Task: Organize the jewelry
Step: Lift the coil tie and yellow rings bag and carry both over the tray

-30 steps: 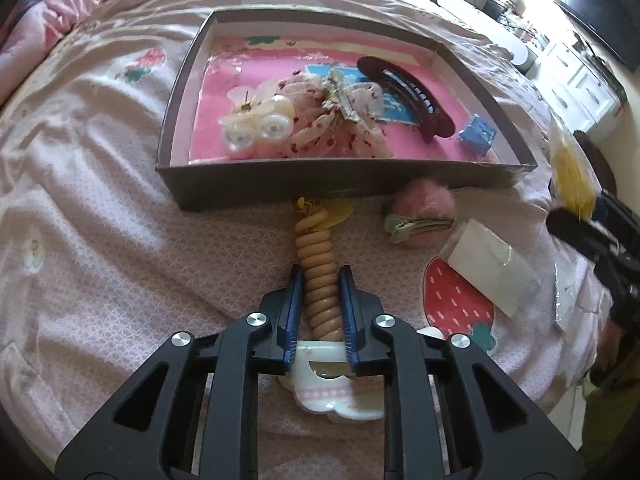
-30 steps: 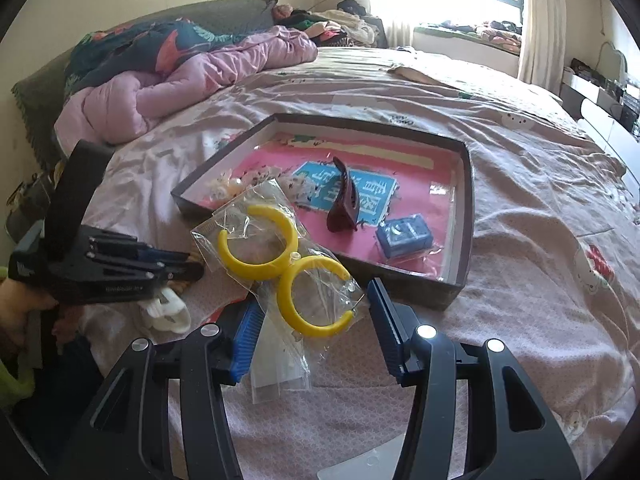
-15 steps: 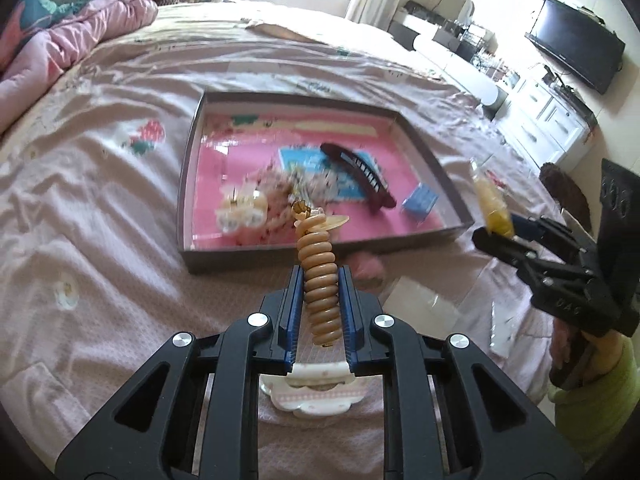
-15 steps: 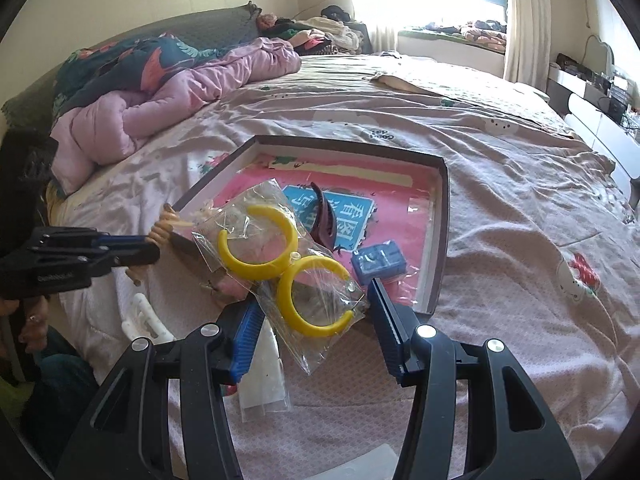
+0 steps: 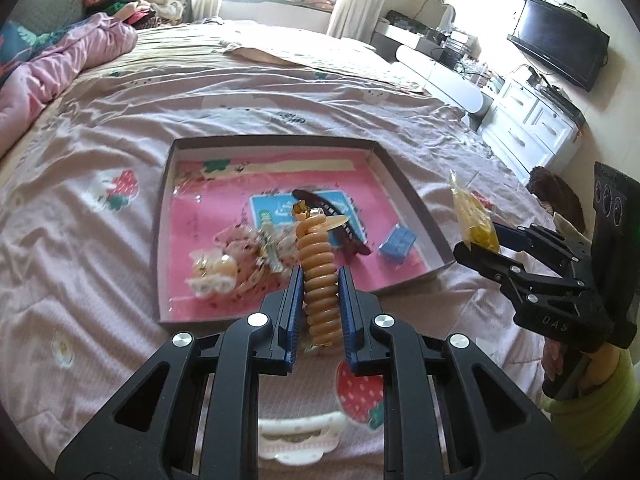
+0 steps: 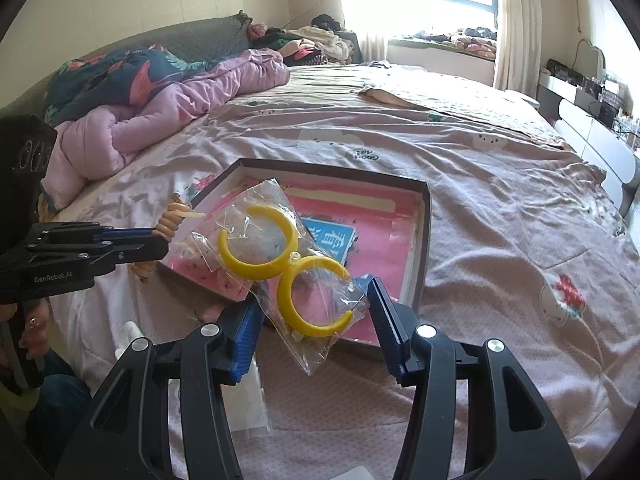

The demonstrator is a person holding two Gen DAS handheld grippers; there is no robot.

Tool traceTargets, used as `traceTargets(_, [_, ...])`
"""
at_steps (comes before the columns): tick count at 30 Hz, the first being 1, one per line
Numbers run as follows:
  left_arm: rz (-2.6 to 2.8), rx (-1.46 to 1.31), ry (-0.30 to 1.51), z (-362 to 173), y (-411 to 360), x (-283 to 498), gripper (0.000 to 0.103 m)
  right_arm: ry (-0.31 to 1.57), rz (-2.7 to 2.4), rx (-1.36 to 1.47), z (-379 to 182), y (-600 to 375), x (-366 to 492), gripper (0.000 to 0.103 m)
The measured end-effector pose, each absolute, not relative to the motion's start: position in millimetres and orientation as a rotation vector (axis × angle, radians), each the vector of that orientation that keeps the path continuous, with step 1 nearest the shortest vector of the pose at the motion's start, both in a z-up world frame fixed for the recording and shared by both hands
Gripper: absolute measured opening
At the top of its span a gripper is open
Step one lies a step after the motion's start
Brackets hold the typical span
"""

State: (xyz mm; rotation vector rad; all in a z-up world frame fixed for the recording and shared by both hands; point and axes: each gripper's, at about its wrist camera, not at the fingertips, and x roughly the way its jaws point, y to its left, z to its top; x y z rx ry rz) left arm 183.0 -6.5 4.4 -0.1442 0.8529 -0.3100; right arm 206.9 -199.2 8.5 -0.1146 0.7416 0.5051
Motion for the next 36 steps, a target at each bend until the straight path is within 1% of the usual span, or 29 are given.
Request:
traceTargets(14, [-0.349, -0.134, 0.837, 4.8, -22.2, 215.0, 0.011, 0.746, 0.449, -0.099, 13.1, -202.5, 241.8, 0.049])
traceTargets(23, [-0.376, -0.169, 0.866, -16.5, -25.5, 230.2, 0.011, 0.779, 0.427, -0.058, 7.7, -207.8, 269.6, 0.049])
traceTargets(29, [-0.355, -0.154, 0.893, -35.5, -28.4, 238.3, 0.011, 0.814, 0.386, -0.057, -6.6, -209.4, 290.0, 0.049])
traceTargets(36, [-0.346, -0.161, 0.91, -45.4, -24.4, 243.8, 0.011, 0.87, 0.361, -0.091, -30.4, -203.7, 308.6, 0.049])
